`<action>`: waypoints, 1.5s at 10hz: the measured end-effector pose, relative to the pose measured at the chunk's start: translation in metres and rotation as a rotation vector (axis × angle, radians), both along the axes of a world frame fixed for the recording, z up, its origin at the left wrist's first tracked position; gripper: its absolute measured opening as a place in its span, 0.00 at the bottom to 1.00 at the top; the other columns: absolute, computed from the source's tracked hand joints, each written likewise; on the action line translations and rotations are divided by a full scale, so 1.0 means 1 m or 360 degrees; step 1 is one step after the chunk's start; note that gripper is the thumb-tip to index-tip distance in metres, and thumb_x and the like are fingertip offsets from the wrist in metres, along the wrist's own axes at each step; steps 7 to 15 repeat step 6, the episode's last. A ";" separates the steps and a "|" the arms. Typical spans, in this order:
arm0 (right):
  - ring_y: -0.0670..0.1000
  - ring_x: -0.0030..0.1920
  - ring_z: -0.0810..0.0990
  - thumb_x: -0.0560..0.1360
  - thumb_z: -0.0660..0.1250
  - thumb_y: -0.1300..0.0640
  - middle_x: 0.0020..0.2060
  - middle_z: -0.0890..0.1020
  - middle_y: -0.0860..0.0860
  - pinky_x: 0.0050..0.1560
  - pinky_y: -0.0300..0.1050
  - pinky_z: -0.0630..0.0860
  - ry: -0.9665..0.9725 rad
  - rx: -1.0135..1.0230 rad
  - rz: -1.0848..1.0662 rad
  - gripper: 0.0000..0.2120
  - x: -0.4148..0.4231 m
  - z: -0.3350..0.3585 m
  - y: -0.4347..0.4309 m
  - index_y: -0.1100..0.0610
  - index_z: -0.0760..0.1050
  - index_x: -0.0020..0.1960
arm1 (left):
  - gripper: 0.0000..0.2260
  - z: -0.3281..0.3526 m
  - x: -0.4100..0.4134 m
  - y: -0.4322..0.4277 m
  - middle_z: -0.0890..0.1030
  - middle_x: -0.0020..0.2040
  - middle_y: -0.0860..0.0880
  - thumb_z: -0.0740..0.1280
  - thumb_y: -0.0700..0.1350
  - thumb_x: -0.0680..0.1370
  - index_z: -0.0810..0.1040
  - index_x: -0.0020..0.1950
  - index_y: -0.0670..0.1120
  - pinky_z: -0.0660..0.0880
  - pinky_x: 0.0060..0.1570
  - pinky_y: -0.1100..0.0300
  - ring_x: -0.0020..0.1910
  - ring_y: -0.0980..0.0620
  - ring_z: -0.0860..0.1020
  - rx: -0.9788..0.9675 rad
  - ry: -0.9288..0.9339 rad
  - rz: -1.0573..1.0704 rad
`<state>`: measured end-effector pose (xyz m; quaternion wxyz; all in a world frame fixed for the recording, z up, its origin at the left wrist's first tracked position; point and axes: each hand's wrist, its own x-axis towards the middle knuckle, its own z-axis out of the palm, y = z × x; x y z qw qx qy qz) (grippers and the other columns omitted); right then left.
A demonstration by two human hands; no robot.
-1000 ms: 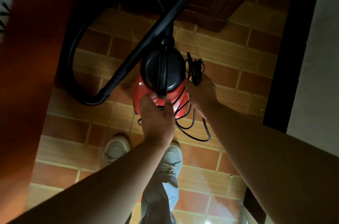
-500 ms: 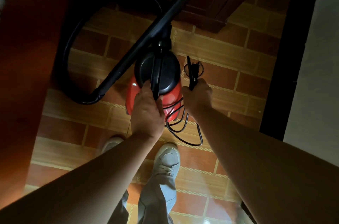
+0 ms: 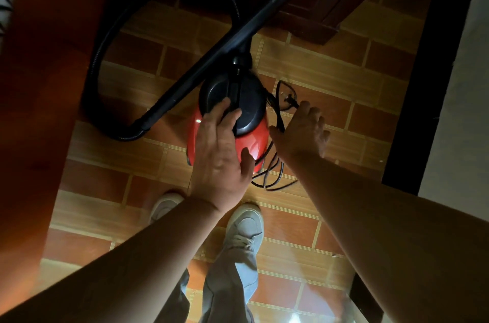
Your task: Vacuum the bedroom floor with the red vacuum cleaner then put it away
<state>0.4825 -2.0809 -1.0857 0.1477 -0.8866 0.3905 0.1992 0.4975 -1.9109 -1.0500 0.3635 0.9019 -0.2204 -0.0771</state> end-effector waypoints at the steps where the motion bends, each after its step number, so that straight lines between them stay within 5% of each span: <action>1: 0.61 0.70 0.70 0.73 0.72 0.35 0.71 0.70 0.58 0.66 0.59 0.71 -0.0083 0.0151 0.0011 0.45 -0.007 0.006 -0.003 0.58 0.58 0.78 | 0.30 0.004 -0.002 0.003 0.67 0.74 0.38 0.72 0.35 0.72 0.69 0.73 0.36 0.69 0.71 0.44 0.75 0.40 0.67 0.0066 0.0028 -0.0063; 3: 0.61 0.80 0.58 0.68 0.75 0.32 0.81 0.58 0.58 0.78 0.59 0.61 -0.0021 0.0422 -0.0055 0.59 -0.009 0.022 -0.012 0.56 0.48 0.84 | 0.31 0.017 -0.004 0.015 0.68 0.75 0.40 0.73 0.36 0.73 0.68 0.74 0.38 0.68 0.73 0.48 0.76 0.44 0.66 0.0173 0.0179 -0.0107; 5: 0.57 0.82 0.55 0.71 0.78 0.40 0.82 0.59 0.57 0.80 0.49 0.54 -0.0046 0.0615 -0.0028 0.55 -0.008 0.047 -0.014 0.58 0.49 0.84 | 0.30 0.036 -0.002 0.028 0.69 0.74 0.41 0.71 0.35 0.74 0.66 0.75 0.38 0.60 0.75 0.61 0.76 0.47 0.65 0.0164 0.0231 -0.0101; 6: 0.58 0.80 0.61 0.74 0.77 0.44 0.80 0.64 0.56 0.77 0.48 0.59 -0.0103 0.0672 -0.0075 0.48 -0.010 0.066 -0.013 0.58 0.55 0.83 | 0.28 0.049 -0.001 0.031 0.71 0.72 0.41 0.69 0.37 0.74 0.67 0.74 0.39 0.63 0.74 0.59 0.74 0.46 0.68 0.0151 0.0233 -0.0119; 15: 0.58 0.80 0.61 0.74 0.77 0.44 0.80 0.64 0.56 0.77 0.48 0.59 -0.0103 0.0672 -0.0075 0.48 -0.010 0.066 -0.013 0.58 0.55 0.83 | 0.28 0.049 -0.001 0.031 0.71 0.72 0.41 0.69 0.37 0.74 0.67 0.74 0.39 0.63 0.74 0.59 0.74 0.46 0.68 0.0151 0.0233 -0.0119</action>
